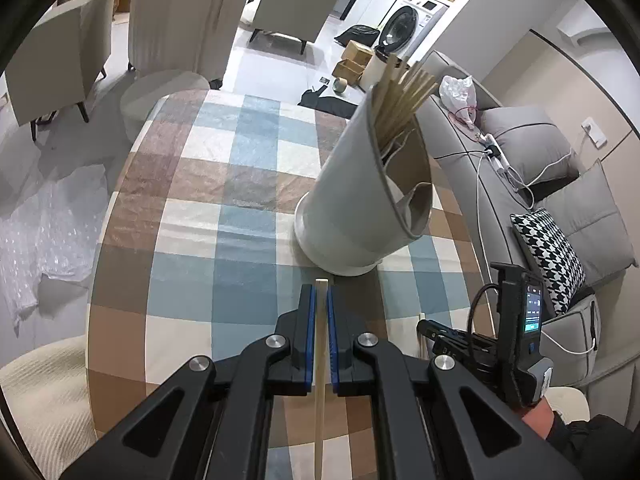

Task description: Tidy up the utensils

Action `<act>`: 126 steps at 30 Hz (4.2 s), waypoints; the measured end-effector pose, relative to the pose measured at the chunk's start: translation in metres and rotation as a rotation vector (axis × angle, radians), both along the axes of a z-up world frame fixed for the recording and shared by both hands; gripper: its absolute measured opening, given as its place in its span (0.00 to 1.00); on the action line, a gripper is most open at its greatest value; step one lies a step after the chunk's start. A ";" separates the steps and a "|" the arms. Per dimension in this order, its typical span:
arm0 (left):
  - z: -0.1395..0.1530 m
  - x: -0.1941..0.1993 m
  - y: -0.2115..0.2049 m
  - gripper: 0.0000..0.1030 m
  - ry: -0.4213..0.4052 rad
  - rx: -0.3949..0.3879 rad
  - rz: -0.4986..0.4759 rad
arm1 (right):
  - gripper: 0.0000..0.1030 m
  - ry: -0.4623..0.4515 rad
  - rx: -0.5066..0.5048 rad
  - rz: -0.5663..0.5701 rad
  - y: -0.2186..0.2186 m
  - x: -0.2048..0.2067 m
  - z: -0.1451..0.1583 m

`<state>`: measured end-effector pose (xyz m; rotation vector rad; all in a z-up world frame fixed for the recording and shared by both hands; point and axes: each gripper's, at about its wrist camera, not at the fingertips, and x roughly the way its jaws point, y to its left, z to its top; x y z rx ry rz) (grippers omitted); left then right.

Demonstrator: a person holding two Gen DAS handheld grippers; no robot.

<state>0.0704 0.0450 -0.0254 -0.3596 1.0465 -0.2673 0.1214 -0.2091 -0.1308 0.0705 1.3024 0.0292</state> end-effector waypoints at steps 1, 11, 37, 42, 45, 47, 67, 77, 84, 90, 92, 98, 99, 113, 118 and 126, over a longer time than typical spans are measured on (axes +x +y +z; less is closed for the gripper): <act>0.002 -0.001 -0.002 0.02 -0.004 0.004 -0.005 | 0.06 -0.018 0.033 -0.013 -0.005 -0.003 0.003; 0.028 -0.011 -0.022 0.02 -0.073 0.036 -0.025 | 0.06 -0.326 0.285 -0.048 -0.038 -0.046 0.071; 0.165 0.025 -0.013 0.02 -0.467 0.040 0.124 | 0.06 -0.862 0.467 0.059 -0.014 -0.011 0.257; 0.171 0.050 -0.006 0.02 -0.564 0.039 0.171 | 0.06 -0.919 0.483 0.069 0.004 0.025 0.278; 0.168 0.062 -0.004 0.02 -0.612 0.049 0.188 | 0.06 -0.941 0.492 0.053 0.015 0.048 0.282; 0.163 0.072 -0.002 0.02 -0.639 0.059 0.192 | 0.06 -0.946 0.508 0.033 0.022 0.066 0.278; 0.110 0.089 0.000 0.02 -0.637 0.052 0.160 | 0.06 -0.879 0.469 -0.018 0.056 0.119 0.193; 0.115 0.079 -0.002 0.02 -0.658 0.102 0.105 | 0.06 -0.843 0.434 0.054 0.066 0.105 0.178; 0.112 0.068 -0.007 0.02 -0.618 0.130 0.037 | 0.06 -0.815 0.419 0.167 0.068 0.080 0.175; 0.106 0.060 -0.008 0.02 -0.565 0.150 0.019 | 0.06 -0.755 0.415 0.229 0.064 0.064 0.170; 0.103 0.061 -0.009 0.02 -0.525 0.142 0.000 | 0.06 -0.714 0.431 0.259 0.065 0.063 0.167; 0.090 0.065 -0.017 0.02 -0.359 0.111 -0.064 | 0.09 -0.555 0.477 0.285 0.064 0.064 0.154; 0.088 0.065 -0.016 0.02 -0.339 0.112 -0.060 | 0.10 -0.546 0.476 0.277 0.061 0.062 0.154; 0.125 0.010 -0.012 0.60 -0.315 0.155 0.059 | 0.58 -0.623 0.464 0.162 0.011 -0.015 0.195; 0.139 -0.011 -0.018 0.72 -0.349 0.202 0.082 | 0.77 -0.698 0.449 0.187 0.012 -0.044 0.222; 0.148 -0.040 -0.014 0.81 -0.401 0.245 0.143 | 0.96 -0.777 0.396 0.222 0.011 -0.086 0.243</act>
